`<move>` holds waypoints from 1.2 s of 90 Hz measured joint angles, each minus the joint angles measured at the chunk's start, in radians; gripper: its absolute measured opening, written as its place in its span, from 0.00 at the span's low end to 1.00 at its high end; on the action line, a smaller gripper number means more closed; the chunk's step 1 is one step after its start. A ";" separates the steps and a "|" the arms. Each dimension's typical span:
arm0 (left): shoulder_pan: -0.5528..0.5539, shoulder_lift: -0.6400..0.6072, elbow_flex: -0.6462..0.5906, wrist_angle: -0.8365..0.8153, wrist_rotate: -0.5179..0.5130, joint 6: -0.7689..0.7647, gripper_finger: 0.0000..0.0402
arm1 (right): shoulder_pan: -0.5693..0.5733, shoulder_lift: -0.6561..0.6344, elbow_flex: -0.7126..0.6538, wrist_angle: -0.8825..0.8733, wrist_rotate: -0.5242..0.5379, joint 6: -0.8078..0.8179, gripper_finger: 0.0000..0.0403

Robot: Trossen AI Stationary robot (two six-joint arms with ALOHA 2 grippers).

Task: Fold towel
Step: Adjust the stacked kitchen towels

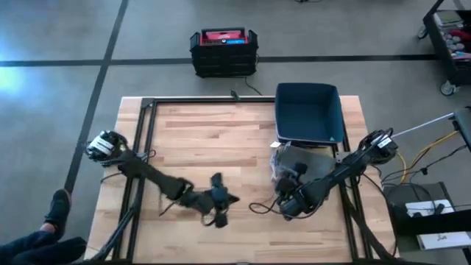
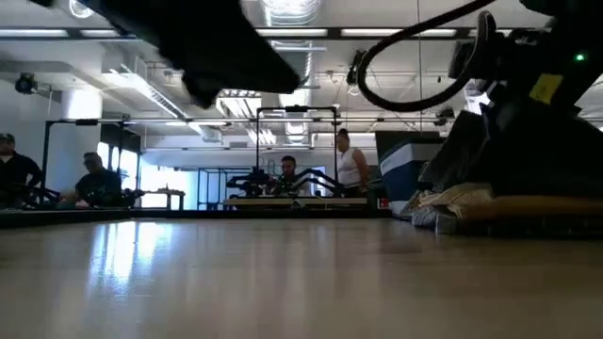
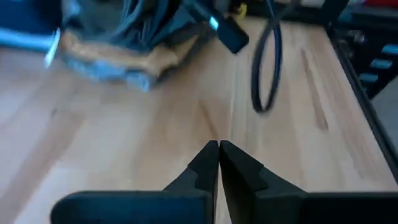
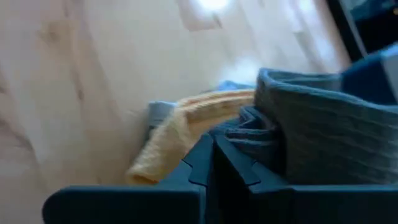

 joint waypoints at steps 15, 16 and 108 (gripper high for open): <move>0.166 0.170 0.058 0.239 0.203 0.106 0.00 | 0.013 -0.037 -0.001 -0.053 0.000 0.063 0.00; 0.176 0.182 0.070 0.243 0.215 0.112 0.00 | 0.013 -0.039 -0.001 -0.054 0.000 0.066 0.00; 0.342 0.564 0.694 -0.430 0.305 0.331 0.00 | 0.039 -0.049 -0.030 -0.120 -0.035 0.167 0.00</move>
